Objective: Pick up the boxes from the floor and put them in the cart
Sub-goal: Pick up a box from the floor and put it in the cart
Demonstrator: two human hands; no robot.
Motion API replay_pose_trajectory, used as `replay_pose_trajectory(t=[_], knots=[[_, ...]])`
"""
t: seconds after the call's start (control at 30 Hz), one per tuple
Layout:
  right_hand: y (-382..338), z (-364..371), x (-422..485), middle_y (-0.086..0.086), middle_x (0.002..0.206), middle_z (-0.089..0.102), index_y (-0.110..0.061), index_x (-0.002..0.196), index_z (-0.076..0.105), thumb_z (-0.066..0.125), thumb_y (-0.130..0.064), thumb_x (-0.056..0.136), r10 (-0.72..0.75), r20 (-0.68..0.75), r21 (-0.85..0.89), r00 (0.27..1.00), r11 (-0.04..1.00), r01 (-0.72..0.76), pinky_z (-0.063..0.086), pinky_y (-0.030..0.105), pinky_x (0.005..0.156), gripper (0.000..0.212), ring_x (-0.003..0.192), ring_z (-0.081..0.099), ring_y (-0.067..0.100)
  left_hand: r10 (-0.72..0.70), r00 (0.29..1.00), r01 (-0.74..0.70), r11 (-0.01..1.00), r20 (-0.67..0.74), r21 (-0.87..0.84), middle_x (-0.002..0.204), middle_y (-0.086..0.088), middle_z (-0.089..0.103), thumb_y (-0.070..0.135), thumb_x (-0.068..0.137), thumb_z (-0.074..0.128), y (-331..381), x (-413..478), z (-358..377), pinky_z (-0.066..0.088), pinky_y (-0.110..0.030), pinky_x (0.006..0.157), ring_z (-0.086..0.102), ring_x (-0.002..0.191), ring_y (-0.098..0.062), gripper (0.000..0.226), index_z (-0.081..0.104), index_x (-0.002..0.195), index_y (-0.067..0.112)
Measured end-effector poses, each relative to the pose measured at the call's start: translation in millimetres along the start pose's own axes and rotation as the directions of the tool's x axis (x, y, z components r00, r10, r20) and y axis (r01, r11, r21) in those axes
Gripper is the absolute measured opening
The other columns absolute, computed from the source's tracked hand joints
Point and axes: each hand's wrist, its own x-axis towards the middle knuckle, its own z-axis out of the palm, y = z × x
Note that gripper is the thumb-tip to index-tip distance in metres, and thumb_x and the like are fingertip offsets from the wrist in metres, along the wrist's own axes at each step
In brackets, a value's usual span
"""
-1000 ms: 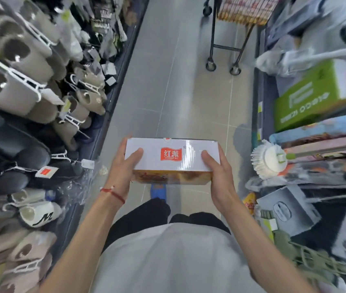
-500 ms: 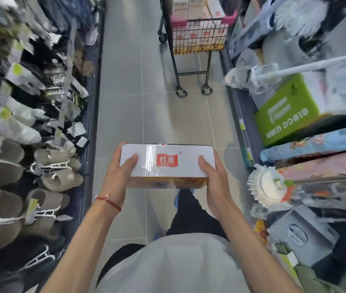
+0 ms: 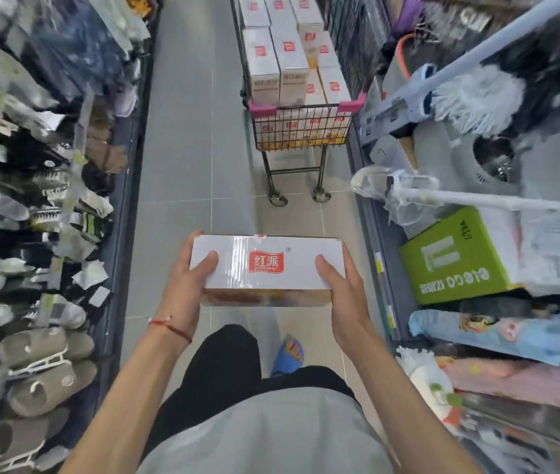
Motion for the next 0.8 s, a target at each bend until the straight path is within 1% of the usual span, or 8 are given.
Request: replay_pose_trajectory(t=[0.13, 0.2, 0.3, 0.43, 0.5, 0.57, 0.67, 0.8], knots=[[-21, 0, 60, -0.01, 0.119, 0.076, -0.057, 0.117, 0.064, 0.066, -0.044, 0.091, 0.009, -0.035, 0.035, 0.999, 0.999, -0.007, 0.058, 0.03, 0.091, 0.03, 0.113, 0.072, 0.012, -0.015, 1.0, 0.014, 1.0, 0.022, 0.024, 0.114, 0.002, 0.068, 0.018, 0.102, 0.053, 22, 67, 25, 0.054, -0.016, 0.066, 0.072, 0.09, -0.005, 0.034, 0.05, 0.135, 0.028], [-33, 4, 94, -0.012, 0.119, 0.076, -0.057, 0.119, 0.063, 0.068, -0.046, 0.088, 0.009, -0.074, 0.057, 0.997, 0.998, -0.004, 0.058, 0.031, 0.091, 0.033, 0.114, 0.071, 0.012, -0.031, 0.999, 0.029, 0.999, 0.039, 0.044, 0.118, -0.002, 0.067, 0.022, 0.103, 0.053, 36, 104, 38, 0.055, -0.016, 0.066, 0.073, 0.091, -0.005, 0.037, 0.047, 0.139, 0.027], [-55, 14, 150, -0.015, 0.117, 0.076, -0.058, 0.118, 0.064, 0.07, -0.046, 0.085, 0.007, -0.149, 0.087, 0.989, 0.996, 0.006, 0.059, 0.023, 0.082, 0.035, 0.11, 0.073, 0.008, -0.04, 0.996, 0.034, 0.997, 0.083, 0.07, 0.122, -0.005, 0.066, 0.026, 0.102, 0.055, 65, 169, 55, 0.058, -0.02, 0.071, 0.072, 0.097, -0.014, 0.04, 0.046, 0.141, 0.028], [-91, 30, 219, -0.012, 0.119, 0.076, -0.044, 0.133, 0.058, 0.07, -0.043, 0.086, 0.015, -0.258, 0.143, 0.966, 0.99, 0.023, 0.059, 0.03, 0.087, 0.049, 0.112, 0.072, 0.011, -0.061, 0.988, 0.045, 0.993, 0.144, 0.112, 0.121, -0.004, 0.068, 0.024, 0.101, 0.056, 114, 256, 82, 0.06, -0.036, 0.087, 0.07, 0.106, -0.023, 0.036, 0.05, 0.135, 0.033], [-109, 38, 248, -0.01, 0.121, 0.076, -0.039, 0.141, 0.055, 0.068, -0.041, 0.087, 0.018, -0.316, 0.174, 0.949, 0.984, 0.04, 0.057, 0.036, 0.094, 0.056, 0.115, 0.071, 0.014, -0.066, 0.983, 0.039, 0.987, 0.172, 0.155, 0.109, 0.005, 0.071, 0.025, 0.101, 0.056, 140, 294, 98, 0.06, -0.026, 0.074, 0.073, 0.094, -0.014, 0.031, 0.054, 0.126, 0.042], [-129, 44, 278, -0.008, 0.122, 0.075, -0.035, 0.145, 0.053, 0.068, -0.04, 0.087, 0.01, -0.362, 0.204, 0.932, 0.977, 0.069, 0.056, 0.039, 0.096, 0.059, 0.116, 0.071, 0.016, -0.052, 0.977, 0.011, 0.981, 0.208, 0.193, 0.106, 0.008, 0.071, 0.023, 0.1, 0.056, 167, 331, 114, 0.055, -0.014, 0.063, 0.072, 0.086, -0.006, 0.028, 0.056, 0.122, 0.041], [-153, 49, 317, -0.008, 0.118, 0.077, -0.036, 0.136, 0.06, 0.068, -0.037, 0.087, 0.013, -0.437, 0.254, 0.899, 0.961, 0.11, 0.06, 0.035, 0.089, 0.049, 0.111, 0.072, 0.014, -0.06, 0.966, -0.001, 0.971, 0.25, 0.239, 0.106, 0.008, 0.068, 0.021, 0.1, 0.056, 201, 377, 141, 0.052, -0.01, 0.058, 0.071, 0.081, 0.0, 0.031, 0.055, 0.126, 0.038], [-177, 43, 363, -0.008, 0.113, 0.079, -0.032, 0.127, 0.067, 0.07, -0.023, 0.09, 0.039, -0.558, 0.35, 0.829, 0.917, 0.192, 0.059, 0.021, 0.072, 0.038, 0.104, 0.075, 0.012, -0.058, 0.956, -0.037, 0.948, 0.288, 0.315, 0.117, 0.007, 0.065, 0.021, 0.098, 0.057, 236, 430, 184, 0.053, -0.011, 0.063, 0.067, 0.096, -0.006, 0.041, 0.053, 0.136, 0.036]])
